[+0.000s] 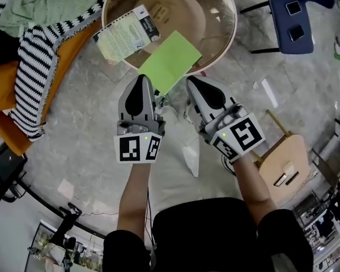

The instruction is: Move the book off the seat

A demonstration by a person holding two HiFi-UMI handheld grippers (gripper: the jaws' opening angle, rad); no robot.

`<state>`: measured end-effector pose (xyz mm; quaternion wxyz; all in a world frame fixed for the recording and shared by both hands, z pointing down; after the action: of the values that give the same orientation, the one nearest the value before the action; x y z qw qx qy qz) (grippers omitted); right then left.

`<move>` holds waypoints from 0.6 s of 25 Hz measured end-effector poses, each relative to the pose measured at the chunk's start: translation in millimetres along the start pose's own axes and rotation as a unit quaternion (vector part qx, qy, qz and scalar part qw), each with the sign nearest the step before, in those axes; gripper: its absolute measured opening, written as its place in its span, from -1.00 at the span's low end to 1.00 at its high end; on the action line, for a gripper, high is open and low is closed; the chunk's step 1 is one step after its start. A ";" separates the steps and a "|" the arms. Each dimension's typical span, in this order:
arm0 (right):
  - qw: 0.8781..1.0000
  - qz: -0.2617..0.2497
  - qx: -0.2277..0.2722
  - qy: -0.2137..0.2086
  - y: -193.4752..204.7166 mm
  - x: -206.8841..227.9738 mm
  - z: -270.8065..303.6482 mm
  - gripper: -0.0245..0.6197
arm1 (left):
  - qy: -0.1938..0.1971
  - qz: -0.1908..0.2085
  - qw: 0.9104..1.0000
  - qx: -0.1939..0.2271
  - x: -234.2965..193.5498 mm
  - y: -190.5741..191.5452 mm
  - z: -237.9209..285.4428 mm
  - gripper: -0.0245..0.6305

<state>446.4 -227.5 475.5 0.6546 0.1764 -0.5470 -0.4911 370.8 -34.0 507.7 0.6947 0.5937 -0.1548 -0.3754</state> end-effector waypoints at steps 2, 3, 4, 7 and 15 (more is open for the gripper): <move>1.000 -0.003 0.023 0.001 -13.9 -6.9 -7.9 -0.88 | 0.024 0.002 0.999 0.024 8.9 -23.7 -3.6 -0.90; 0.999 -0.006 0.034 0.001 -21.2 -10.3 -11.4 -0.88 | 0.034 0.003 0.999 0.034 12.9 -34.7 -5.0 -0.90; 0.999 -0.010 0.043 0.001 -28.2 -13.7 -14.9 -0.88 | 0.040 0.006 0.998 0.042 17.2 -45.1 -6.8 -0.90; 0.998 -0.015 0.063 0.003 -46.1 -25.3 -28.6 -0.88 | 0.058 0.007 0.997 0.052 32.0 -72.9 -15.8 -0.90; 0.989 -0.065 0.131 -0.018 -127.7 -68.0 -68.1 -0.88 | 0.110 0.051 0.988 0.096 74.0 -156.8 -42.0 -0.90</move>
<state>455.0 -249.7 317.4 0.5829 0.2872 -0.6055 -0.4596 395.2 -58.5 332.7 0.6655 0.6868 -0.1430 -0.2549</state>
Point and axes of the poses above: the fingertips, and each gripper's own axes: z forward along the fingers, x to its right, y out of its underside, the point moved 10 cm from there along -z, backward along the fingers, and after that the axes turned 8 degrees about z, right-handed, at the moved point
